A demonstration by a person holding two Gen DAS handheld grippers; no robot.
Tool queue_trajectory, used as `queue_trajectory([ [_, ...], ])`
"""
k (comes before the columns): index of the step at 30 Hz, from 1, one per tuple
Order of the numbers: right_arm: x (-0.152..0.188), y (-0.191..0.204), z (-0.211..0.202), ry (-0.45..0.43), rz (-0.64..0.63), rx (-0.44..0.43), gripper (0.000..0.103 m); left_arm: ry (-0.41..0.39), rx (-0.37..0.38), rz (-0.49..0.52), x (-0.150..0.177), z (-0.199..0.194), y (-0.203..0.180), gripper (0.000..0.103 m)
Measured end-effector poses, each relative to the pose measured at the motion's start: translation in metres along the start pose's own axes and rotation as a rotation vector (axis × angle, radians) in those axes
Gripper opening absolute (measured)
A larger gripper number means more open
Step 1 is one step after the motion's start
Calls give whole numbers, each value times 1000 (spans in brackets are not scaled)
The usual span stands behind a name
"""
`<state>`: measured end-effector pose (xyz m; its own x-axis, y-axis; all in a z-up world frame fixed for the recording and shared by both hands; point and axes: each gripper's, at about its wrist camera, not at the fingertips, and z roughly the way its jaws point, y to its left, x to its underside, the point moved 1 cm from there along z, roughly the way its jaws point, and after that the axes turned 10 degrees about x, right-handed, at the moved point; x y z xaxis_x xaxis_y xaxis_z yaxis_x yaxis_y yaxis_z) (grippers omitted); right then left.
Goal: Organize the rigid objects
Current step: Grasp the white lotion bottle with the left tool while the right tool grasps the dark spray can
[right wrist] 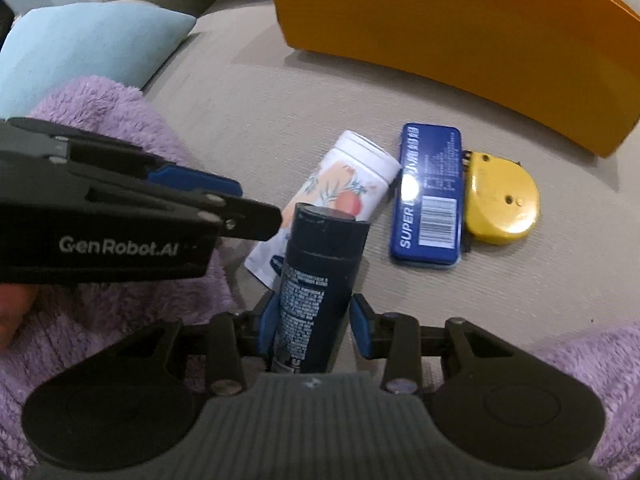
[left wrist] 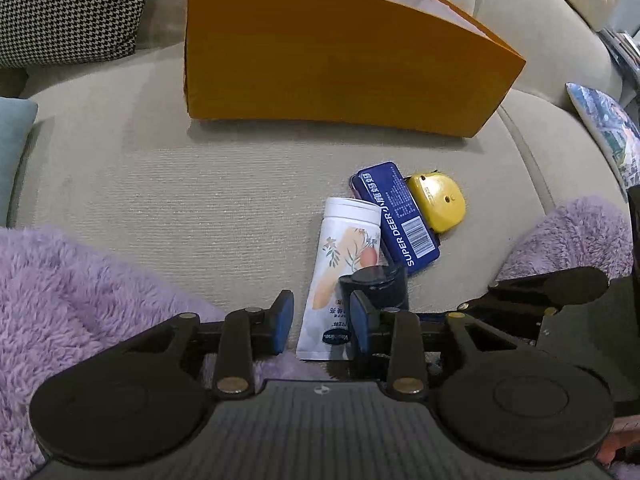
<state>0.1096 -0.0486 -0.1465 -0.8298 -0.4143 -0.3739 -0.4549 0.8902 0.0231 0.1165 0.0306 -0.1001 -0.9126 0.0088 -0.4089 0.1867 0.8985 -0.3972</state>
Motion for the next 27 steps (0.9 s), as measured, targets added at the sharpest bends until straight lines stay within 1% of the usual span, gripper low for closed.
queue_trajectory([
  [3, 0, -1, -3, -8, 14, 15, 40, -3, 14, -13, -2, -1, 2, 40],
  [8, -4, -21, -13, -66, 92, 104, 39, 5, 28, -35, -12, 7, 7, 40],
  [9, -5, -27, -16, -79, 117, 124, 39, 8, 19, -37, -15, 10, 8, 44],
  [10, -6, -32, -18, -87, 134, 137, 39, 13, 7, -31, -18, 12, 9, 51],
  [11, -6, -37, -19, -94, 152, 149, 39, 22, 0, -23, -21, 16, 9, 53],
  [12, -6, -42, -20, -95, 168, 158, 39, 34, -5, -21, -23, 21, 9, 56],
  [14, -5, -49, -19, -92, 200, 170, 40, 60, -13, -20, -25, 29, 10, 56],
  [16, -4, -56, -17, -87, 223, 169, 40, 68, 5, -31, -26, 34, 12, 63],
  [18, -3, -60, -16, -89, 236, 159, 40, 72, 24, -48, -27, 36, 14, 66],
  [24, -6, -57, -13, -101, 237, 138, 40, 58, 91, -100, -28, 43, 21, 66],
  [27, -3, -62, -13, -104, 259, 120, 40, 51, 80, -77, -29, 48, 16, 61],
])
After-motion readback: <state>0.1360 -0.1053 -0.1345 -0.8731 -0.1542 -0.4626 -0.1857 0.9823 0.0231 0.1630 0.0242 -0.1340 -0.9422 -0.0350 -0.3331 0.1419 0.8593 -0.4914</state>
